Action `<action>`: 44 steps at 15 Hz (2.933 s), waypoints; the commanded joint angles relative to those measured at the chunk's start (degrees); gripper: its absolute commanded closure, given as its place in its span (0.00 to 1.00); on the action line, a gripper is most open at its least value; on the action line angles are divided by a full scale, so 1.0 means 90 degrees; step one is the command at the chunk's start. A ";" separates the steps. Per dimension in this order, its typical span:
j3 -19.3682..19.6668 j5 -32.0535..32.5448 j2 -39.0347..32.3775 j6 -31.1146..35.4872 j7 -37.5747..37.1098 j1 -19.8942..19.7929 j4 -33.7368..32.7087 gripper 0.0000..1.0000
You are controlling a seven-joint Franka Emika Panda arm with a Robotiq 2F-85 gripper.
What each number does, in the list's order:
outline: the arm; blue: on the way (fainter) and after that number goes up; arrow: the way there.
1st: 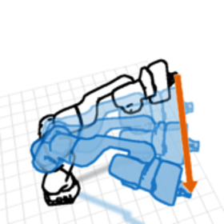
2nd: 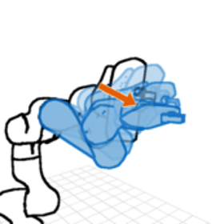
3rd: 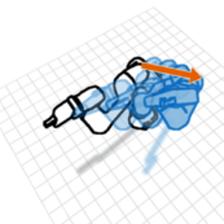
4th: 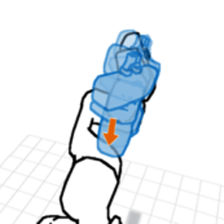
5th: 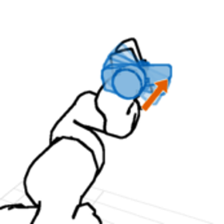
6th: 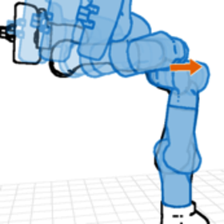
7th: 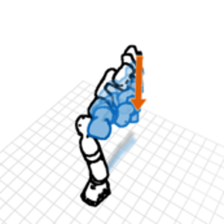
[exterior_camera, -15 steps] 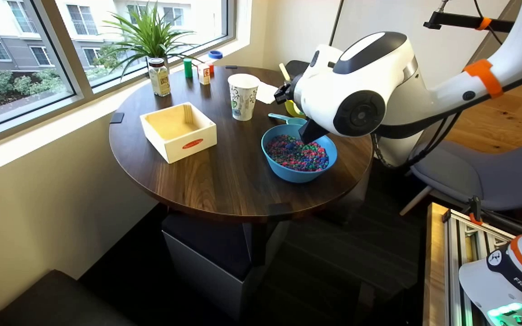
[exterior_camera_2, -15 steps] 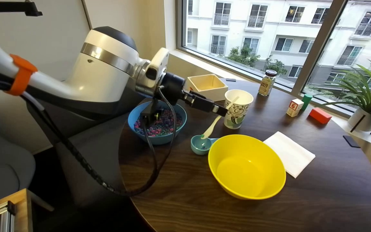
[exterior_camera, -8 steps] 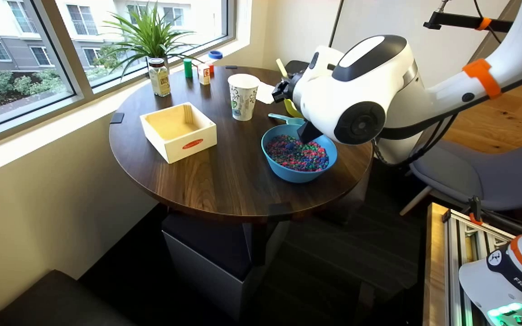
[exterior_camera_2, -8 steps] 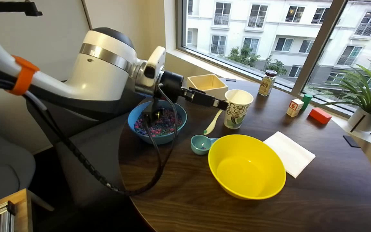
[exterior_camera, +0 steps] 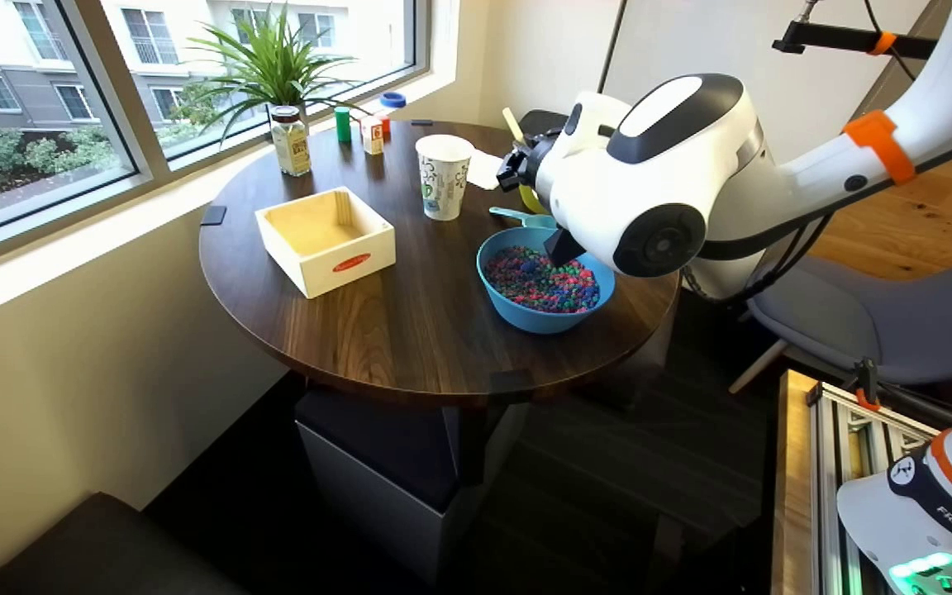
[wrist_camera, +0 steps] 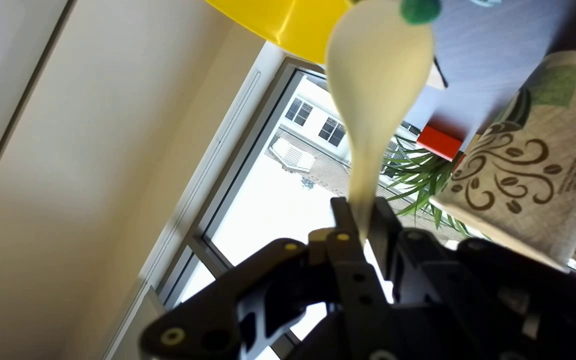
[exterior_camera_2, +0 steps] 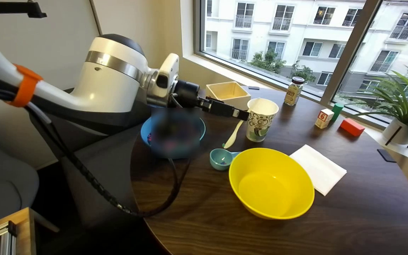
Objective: Use the spoon to take one scoop from the blue bowl, empty it into the measuring cup and then take another scoop and empty into the yellow bowl
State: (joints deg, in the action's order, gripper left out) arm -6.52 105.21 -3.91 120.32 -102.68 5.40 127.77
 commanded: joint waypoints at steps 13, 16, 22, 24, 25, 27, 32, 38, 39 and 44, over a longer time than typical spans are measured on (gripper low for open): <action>-0.0019 -0.0706 0.0350 0.0068 0.0225 0.0009 -0.0076 0.97; 0.0009 -0.1401 0.0552 0.0237 0.0571 0.0001 -0.0206 0.97; -0.0107 -0.2890 0.0898 0.0311 0.0995 0.0183 -0.0347 0.97; -0.0214 -0.3122 0.0926 0.0270 0.0953 0.0307 -0.0289 0.97; -0.0271 -0.3211 0.0924 0.0262 0.0936 0.0362 -0.0276 0.97; -0.0255 -0.3002 0.0847 0.0242 0.0897 0.0330 -0.0376 0.87; -0.0326 -0.3076 0.0844 0.0243 0.0885 0.0418 -0.0359 0.87; -0.0493 -0.2919 0.0717 0.0196 0.0616 0.0561 -0.0182 0.97; -0.0533 -0.2850 0.0685 0.0166 0.0540 0.0591 -0.0165 0.97; -0.0676 -0.2419 0.0538 0.0067 0.0175 0.0706 0.0043 0.97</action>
State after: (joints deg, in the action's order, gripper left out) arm -12.01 80.06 1.59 122.40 -97.54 10.88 126.47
